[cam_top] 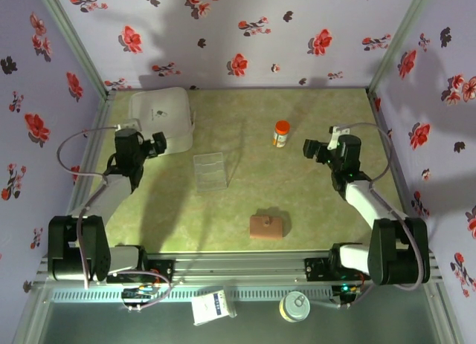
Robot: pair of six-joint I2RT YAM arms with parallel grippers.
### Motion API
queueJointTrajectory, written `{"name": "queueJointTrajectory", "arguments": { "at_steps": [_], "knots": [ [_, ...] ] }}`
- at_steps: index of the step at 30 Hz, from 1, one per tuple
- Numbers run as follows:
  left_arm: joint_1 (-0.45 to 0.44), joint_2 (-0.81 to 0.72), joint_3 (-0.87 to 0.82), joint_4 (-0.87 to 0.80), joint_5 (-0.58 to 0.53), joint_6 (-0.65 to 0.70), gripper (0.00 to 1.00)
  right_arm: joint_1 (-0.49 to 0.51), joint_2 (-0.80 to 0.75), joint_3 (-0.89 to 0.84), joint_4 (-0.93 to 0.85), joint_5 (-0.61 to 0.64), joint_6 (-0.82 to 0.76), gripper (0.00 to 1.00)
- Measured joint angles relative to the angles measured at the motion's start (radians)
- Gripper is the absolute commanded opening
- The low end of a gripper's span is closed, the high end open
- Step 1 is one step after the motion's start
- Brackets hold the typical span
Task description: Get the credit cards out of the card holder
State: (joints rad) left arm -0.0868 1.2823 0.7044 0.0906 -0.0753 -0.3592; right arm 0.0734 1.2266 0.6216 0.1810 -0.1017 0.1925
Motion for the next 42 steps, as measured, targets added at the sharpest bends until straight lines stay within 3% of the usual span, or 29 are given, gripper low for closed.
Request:
{"name": "queueJointTrajectory", "arguments": {
  "at_steps": [6,17,28,42],
  "knots": [
    [-0.040,0.000,-0.012,-0.151,0.168,-0.153,0.97,0.078,-0.028,0.035,-0.146,-0.046,0.189,0.89],
    [-0.162,0.086,-0.074,-0.068,0.406,-0.328,0.91,0.344,0.043,0.067,-0.175,-0.128,0.412,0.86],
    [-0.271,0.227,-0.066,0.082,0.490,-0.475,0.82,0.507,0.296,0.166,-0.113,-0.216,0.503,0.79],
    [-0.368,0.357,0.063,0.172,0.518,-0.559,0.81,0.522,0.546,0.306,0.005,-0.303,0.594,0.70]
  ]
}}
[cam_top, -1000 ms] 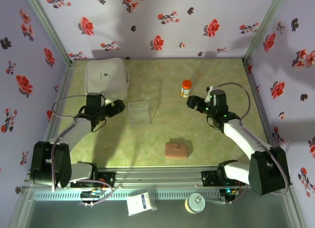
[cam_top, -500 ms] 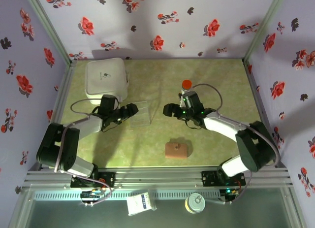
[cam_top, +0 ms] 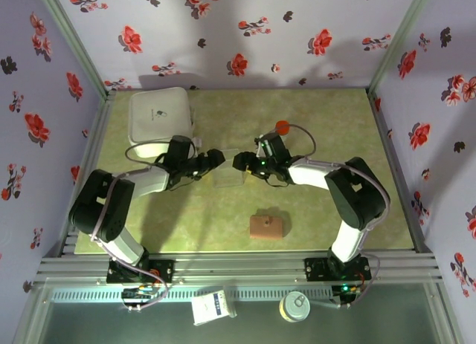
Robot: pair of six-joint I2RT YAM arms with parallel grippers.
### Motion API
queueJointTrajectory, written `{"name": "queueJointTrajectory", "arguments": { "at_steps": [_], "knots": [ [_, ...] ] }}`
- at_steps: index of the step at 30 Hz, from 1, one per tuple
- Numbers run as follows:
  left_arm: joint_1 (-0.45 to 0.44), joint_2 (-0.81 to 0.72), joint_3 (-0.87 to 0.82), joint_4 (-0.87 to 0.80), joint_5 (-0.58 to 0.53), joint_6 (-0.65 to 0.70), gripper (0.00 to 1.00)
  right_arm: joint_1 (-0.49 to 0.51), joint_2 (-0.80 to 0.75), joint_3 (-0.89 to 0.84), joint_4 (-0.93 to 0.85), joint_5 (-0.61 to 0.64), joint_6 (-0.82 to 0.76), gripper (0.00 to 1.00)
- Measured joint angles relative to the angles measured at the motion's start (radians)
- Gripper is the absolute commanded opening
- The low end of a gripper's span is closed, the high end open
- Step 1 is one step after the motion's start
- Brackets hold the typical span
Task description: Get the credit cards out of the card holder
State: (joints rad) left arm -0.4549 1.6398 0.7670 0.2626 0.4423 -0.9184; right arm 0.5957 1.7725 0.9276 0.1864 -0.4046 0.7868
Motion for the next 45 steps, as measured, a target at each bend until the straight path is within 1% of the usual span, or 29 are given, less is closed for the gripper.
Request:
{"name": "queueJointTrajectory", "arguments": {
  "at_steps": [10,26,32,35,39,42,45],
  "knots": [
    [-0.010,0.081,0.106,-0.008,0.006,0.000,0.81,-0.007,0.027,0.066,-0.042,0.025,-0.002,0.67],
    [-0.017,0.199,0.229,-0.012,0.016,0.001,0.81,-0.057,0.079,0.146,-0.117,0.043,-0.043,0.66],
    [-0.017,0.216,0.252,-0.023,0.027,0.001,0.81,-0.072,0.092,0.170,-0.129,0.046,-0.062,0.65],
    [-0.017,0.218,0.255,-0.030,0.032,0.004,0.82,-0.072,0.094,0.179,-0.148,0.049,-0.077,0.67],
    [-0.016,0.218,0.255,-0.037,0.035,0.004,0.82,-0.072,0.092,0.194,-0.196,0.057,-0.105,0.71],
    [-0.009,0.217,0.253,-0.039,0.041,0.005,0.83,-0.072,0.068,0.204,-0.266,0.071,-0.145,0.71],
    [0.002,0.209,0.243,-0.043,0.042,0.008,0.83,-0.072,0.024,0.218,-0.346,0.079,-0.220,0.71]
  ]
}}
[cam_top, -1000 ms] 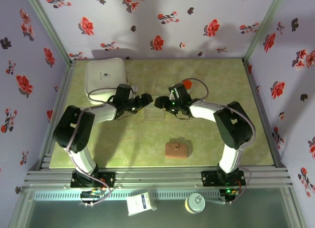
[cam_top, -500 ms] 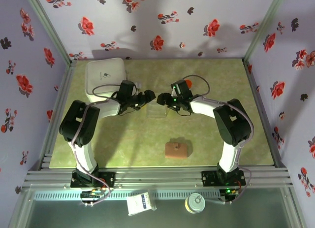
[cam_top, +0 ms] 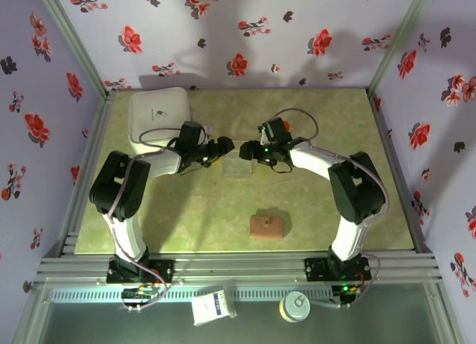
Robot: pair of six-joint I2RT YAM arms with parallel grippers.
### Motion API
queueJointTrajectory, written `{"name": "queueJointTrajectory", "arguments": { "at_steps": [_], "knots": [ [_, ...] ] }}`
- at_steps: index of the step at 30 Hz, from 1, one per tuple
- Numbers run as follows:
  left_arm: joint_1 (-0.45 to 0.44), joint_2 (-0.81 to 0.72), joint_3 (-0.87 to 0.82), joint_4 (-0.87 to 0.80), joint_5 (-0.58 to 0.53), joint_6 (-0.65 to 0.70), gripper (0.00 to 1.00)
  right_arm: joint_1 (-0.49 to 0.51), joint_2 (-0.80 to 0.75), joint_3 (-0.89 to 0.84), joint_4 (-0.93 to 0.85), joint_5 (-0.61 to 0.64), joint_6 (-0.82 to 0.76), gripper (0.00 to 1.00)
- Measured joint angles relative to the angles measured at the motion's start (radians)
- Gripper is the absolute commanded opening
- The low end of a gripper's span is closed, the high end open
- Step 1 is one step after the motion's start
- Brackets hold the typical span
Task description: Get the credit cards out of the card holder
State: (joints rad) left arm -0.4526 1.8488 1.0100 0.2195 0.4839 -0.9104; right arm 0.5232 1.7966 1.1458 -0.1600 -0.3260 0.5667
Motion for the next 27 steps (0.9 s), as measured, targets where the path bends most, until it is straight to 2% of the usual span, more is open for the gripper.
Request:
{"name": "queueJointTrajectory", "arguments": {
  "at_steps": [9,19,23,27],
  "knots": [
    [0.043,-0.064,-0.042,-0.022,0.000,0.011,0.84,0.026,-0.100,0.027,-0.279,-0.017,-0.404,0.71],
    [0.059,-0.126,-0.091,-0.021,0.001,0.026,0.84,0.200,-0.216,-0.031,-0.548,0.040,-0.834,0.73],
    [0.066,-0.143,-0.110,-0.018,0.003,0.026,0.84,0.269,-0.237,-0.090,-0.612,0.088,-0.946,0.74],
    [0.067,-0.151,-0.121,-0.013,0.004,0.026,0.84,0.335,-0.288,-0.159,-0.637,0.129,-1.009,0.80]
  ]
}}
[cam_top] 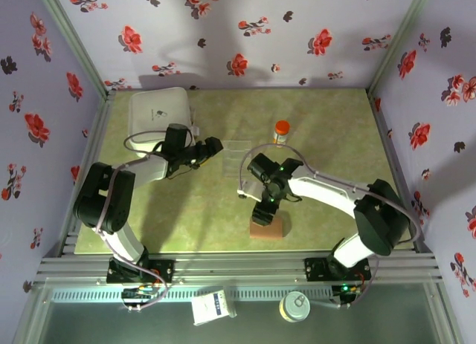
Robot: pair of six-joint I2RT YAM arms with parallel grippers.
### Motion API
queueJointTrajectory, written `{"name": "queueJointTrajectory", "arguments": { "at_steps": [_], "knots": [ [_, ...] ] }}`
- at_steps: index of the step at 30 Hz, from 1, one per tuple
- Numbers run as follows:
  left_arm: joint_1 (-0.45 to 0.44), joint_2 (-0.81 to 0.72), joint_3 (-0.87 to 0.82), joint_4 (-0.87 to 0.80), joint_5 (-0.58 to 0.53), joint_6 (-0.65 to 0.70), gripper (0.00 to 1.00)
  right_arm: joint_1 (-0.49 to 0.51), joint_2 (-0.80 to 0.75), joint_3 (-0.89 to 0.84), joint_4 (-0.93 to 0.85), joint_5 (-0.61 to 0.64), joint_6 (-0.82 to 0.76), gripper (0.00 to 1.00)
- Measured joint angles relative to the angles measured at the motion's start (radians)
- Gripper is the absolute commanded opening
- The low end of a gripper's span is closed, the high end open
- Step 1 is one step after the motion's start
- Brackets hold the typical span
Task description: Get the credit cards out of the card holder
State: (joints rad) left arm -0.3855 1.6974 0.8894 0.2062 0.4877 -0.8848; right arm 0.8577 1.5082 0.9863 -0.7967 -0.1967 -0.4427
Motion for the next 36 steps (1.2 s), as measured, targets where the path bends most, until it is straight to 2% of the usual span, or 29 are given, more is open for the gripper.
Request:
{"name": "queueJointTrajectory", "arguments": {
  "at_steps": [6,10,20,24,31,36],
  "knots": [
    [0.000,-0.005,-0.011,0.003,0.000,0.000,0.83,0.085,-0.062,-0.065,-0.008,0.082,-0.048,0.85],
    [0.000,-0.005,-0.016,0.013,0.000,-0.006,0.83,0.122,-0.066,-0.105,0.003,0.135,-0.065,0.99],
    [0.000,-0.005,-0.022,0.034,0.003,-0.023,0.83,0.153,-0.026,-0.148,0.078,0.187,-0.082,0.99],
    [0.000,-0.005,-0.027,0.042,0.003,-0.023,0.84,0.153,0.008,-0.153,0.093,0.187,-0.082,0.98],
    [0.006,-0.005,-0.029,0.049,0.003,-0.026,0.84,0.160,0.058,-0.151,0.101,0.183,-0.083,0.90],
    [0.011,-0.005,-0.031,0.052,0.003,-0.026,0.84,0.169,0.057,-0.151,0.096,0.179,-0.082,0.78]
  ]
}}
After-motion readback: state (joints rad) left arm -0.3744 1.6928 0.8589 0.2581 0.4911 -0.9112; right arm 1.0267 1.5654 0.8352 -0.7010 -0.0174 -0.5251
